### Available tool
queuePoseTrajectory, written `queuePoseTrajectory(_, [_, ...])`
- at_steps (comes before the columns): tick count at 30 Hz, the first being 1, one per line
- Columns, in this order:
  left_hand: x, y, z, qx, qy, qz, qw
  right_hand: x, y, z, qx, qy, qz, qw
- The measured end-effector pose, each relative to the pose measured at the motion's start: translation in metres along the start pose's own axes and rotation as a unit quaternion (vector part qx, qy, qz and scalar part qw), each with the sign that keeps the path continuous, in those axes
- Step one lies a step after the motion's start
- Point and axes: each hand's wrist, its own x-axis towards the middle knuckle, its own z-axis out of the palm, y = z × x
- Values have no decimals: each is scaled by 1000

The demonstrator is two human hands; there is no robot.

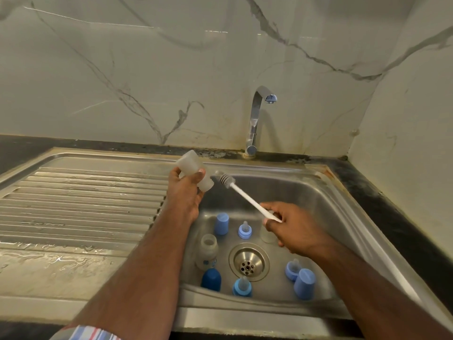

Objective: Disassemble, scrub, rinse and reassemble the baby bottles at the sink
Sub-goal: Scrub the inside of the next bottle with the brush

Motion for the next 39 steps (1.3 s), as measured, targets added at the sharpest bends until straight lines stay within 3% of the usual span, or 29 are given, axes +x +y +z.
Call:
queuePoseTrajectory(12, [-2,-4,1,34,-36,3,999,8,0,3,-48,45,-18,998])
queuePoseTrajectory(16, [-2,-7,-1,130,-58,20,990,7,-5,0,1,94,-34,995])
queuePoseTrajectory(21, [-4,-11,3,245,-95,76,962,-1,-10,3,-68,53,-49,995])
queuePoseTrajectory(27, [-8,-16,4,314,-131,111,934,8,-6,-4,-113,85,-15,990])
queuePoseTrajectory(39, [-5,-15,2,283,-103,126,945,1,-12,0,-89,62,-31,994])
